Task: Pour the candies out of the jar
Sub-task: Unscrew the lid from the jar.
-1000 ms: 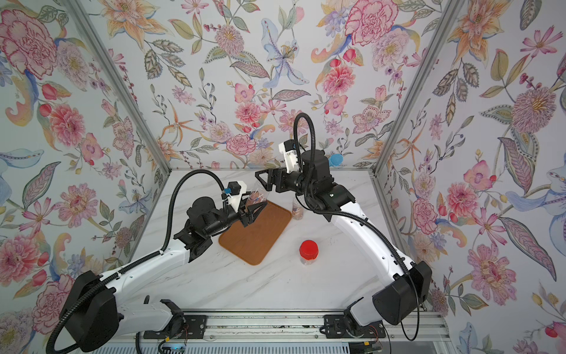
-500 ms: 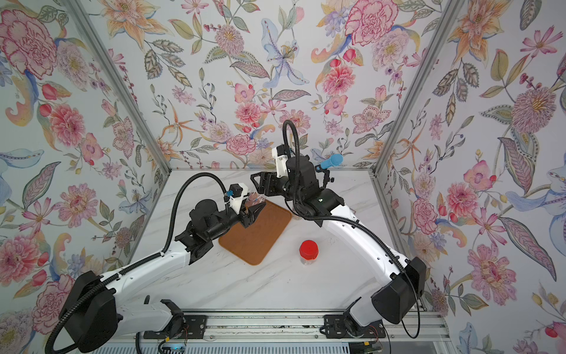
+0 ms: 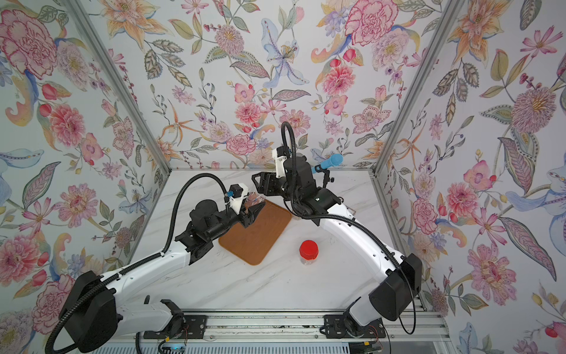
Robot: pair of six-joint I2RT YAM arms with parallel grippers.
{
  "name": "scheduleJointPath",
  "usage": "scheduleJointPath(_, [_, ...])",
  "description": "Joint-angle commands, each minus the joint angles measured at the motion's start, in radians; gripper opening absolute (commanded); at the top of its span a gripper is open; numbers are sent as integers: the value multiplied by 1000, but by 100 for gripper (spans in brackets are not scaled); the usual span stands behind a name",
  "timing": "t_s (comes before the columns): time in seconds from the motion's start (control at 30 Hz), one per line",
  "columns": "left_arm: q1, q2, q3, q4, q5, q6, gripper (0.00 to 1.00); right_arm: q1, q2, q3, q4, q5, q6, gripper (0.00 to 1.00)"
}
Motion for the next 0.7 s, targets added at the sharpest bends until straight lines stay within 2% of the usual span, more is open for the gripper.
scheduleJointPath(0.0, [-7, -34, -9, 29, -18, 19, 0, 5, 6, -20, 14, -10, 20, 67])
scheduleJointPath(0.2, [-7, -39, -7, 23, -32, 21, 0, 7, 8, -33, 31, -29, 39, 69])
scheduleJointPath(0.47, [-7, -39, 6, 15, -27, 21, 0, 6, -2, -33, 54, -48, 31, 35])
scheduleJointPath(0.57, [-7, -41, 18, 26, 10, -3, 0, -11, -11, -22, 91, -148, -16, 32])
scheduleJointPath(0.67, [-6, -41, 55, 36, 75, -35, 0, -41, -33, 2, 102, -240, -61, 34])
